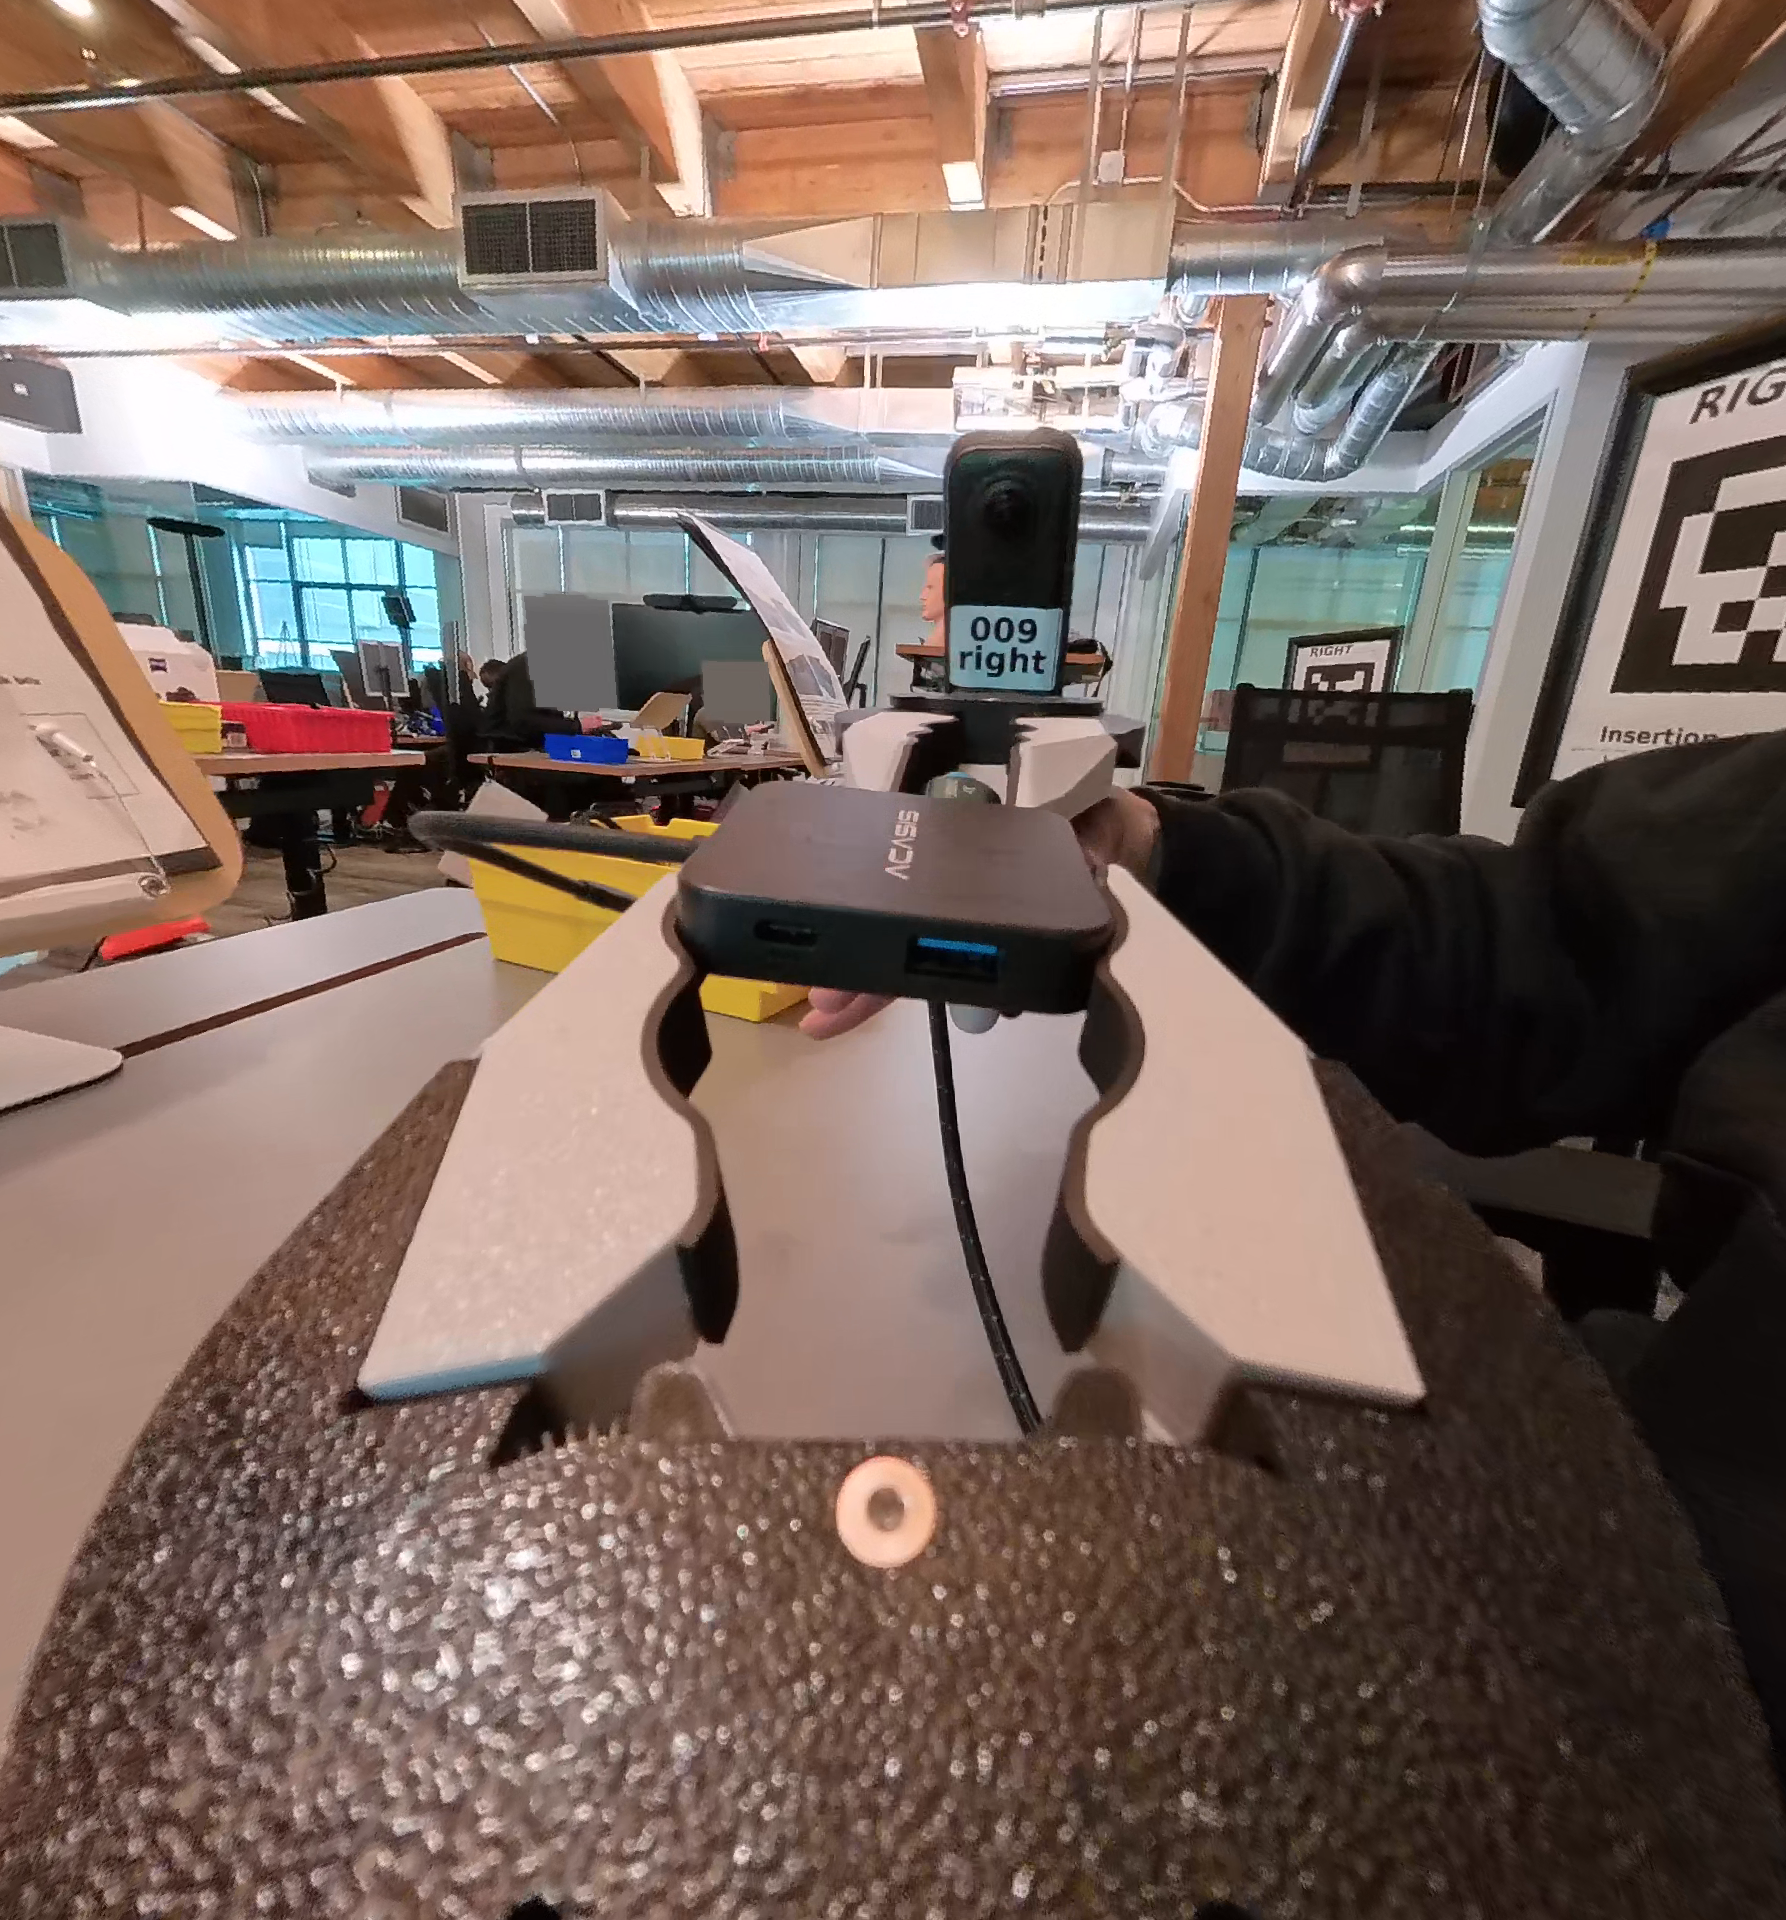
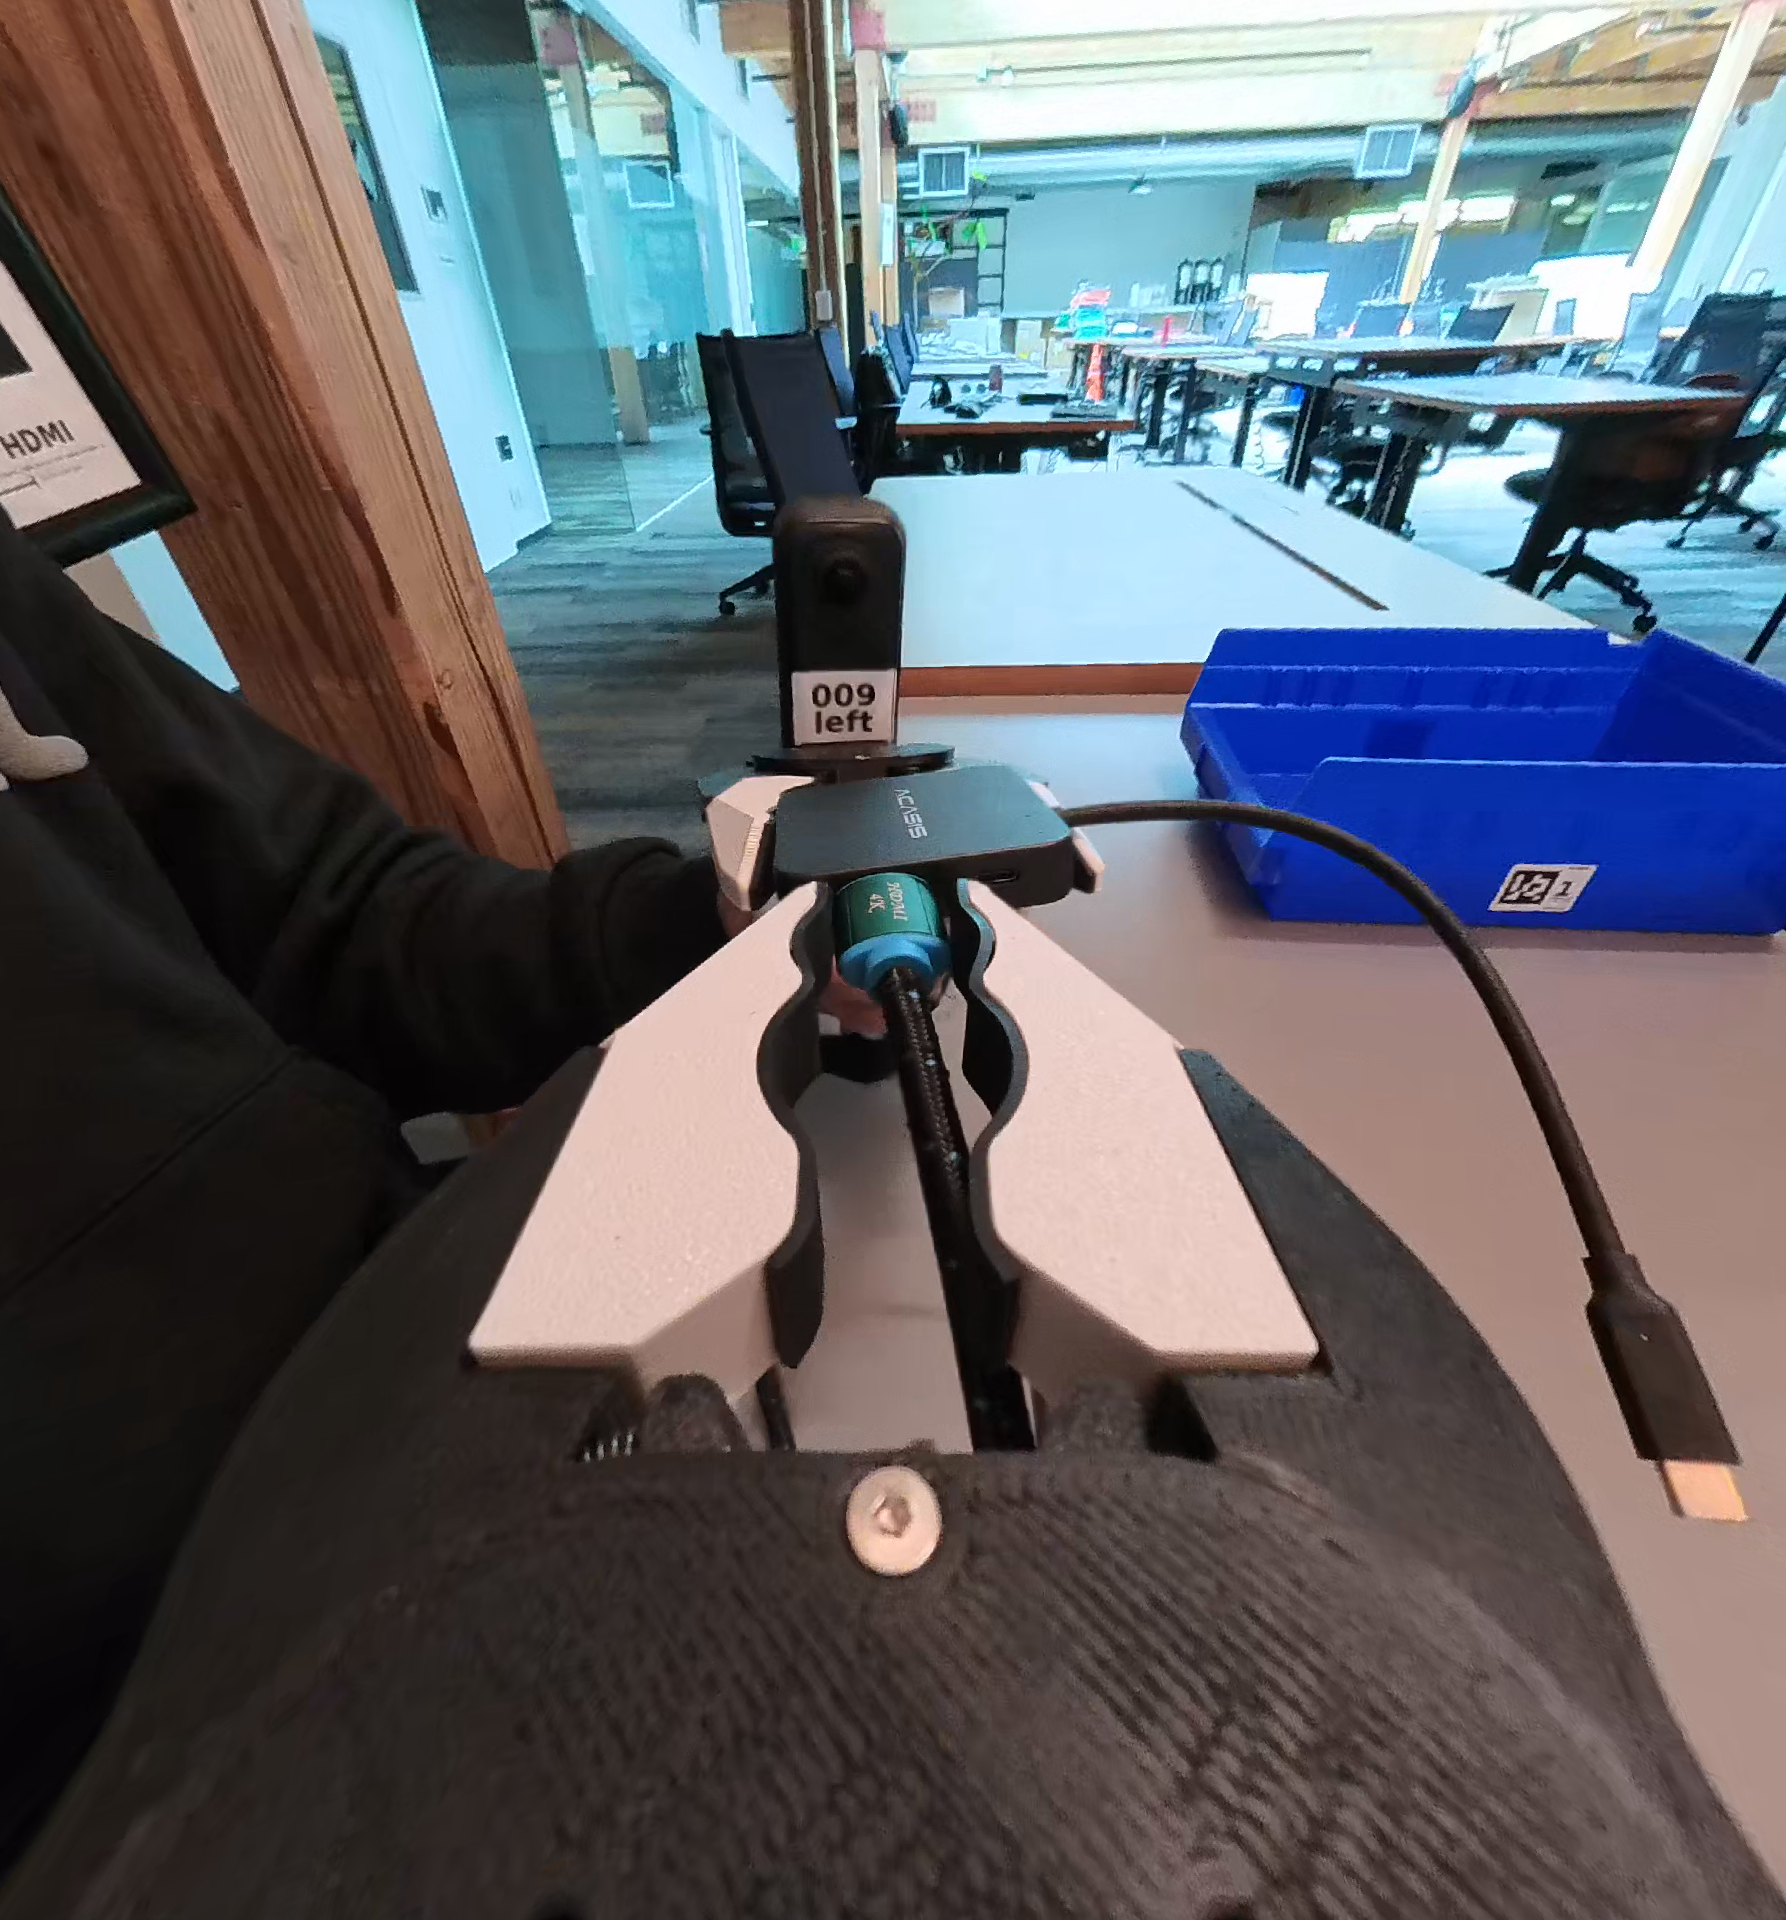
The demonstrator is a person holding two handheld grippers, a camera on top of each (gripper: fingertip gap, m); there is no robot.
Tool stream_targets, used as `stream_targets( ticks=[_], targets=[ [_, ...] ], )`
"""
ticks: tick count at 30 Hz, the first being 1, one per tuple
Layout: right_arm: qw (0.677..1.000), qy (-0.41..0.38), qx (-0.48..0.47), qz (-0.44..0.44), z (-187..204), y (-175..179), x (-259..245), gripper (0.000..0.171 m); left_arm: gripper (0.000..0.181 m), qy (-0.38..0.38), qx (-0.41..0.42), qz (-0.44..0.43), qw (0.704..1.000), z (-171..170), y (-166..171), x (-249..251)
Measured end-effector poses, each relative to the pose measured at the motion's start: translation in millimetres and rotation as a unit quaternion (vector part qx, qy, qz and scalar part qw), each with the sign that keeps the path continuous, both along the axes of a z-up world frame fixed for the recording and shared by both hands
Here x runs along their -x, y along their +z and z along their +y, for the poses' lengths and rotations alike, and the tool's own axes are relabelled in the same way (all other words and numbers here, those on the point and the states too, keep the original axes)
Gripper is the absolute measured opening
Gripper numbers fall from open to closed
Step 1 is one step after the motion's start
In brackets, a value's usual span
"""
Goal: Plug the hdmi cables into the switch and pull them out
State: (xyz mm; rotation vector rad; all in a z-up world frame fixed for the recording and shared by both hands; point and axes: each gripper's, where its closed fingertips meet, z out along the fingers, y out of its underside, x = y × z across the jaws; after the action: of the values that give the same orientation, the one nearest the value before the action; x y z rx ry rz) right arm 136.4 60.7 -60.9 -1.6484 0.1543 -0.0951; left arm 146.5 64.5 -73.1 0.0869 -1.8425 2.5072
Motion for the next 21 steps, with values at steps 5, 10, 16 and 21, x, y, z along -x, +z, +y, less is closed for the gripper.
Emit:
stream_targets(
  ticks=[5, 10, 16, 21],
  targets=[
    [0.999, 0.016, 0.005, 0.028, 0.0, -1.4, 0.4, 0.020, 0.070, 0.000, 0.005, 0.002, 1.000, 0.1, 0.2, 0.0],
    [0.999, 0.022, 0.026, 0.020, -2.8, -8.6, 3.0, 0.020, 0.070, -0.004, -0.015, -0.015, 1.000, -0.9, -4.3, 2.5],
    [0.995, -0.091, -0.050, 0.014, -105.4, 27.3, -23.7, 0.020, 0.069, 0.118, 0.080, 0.012, 0.990, 95.2, 24.4, -46.4],
    [0.982, -0.161, -0.027, -0.099, -167.1, 86.0, -19.2, 0.020, 0.071, 0.138, 0.005, -0.077, 0.987, 87.3, 40.2, -25.9]
  ],
)
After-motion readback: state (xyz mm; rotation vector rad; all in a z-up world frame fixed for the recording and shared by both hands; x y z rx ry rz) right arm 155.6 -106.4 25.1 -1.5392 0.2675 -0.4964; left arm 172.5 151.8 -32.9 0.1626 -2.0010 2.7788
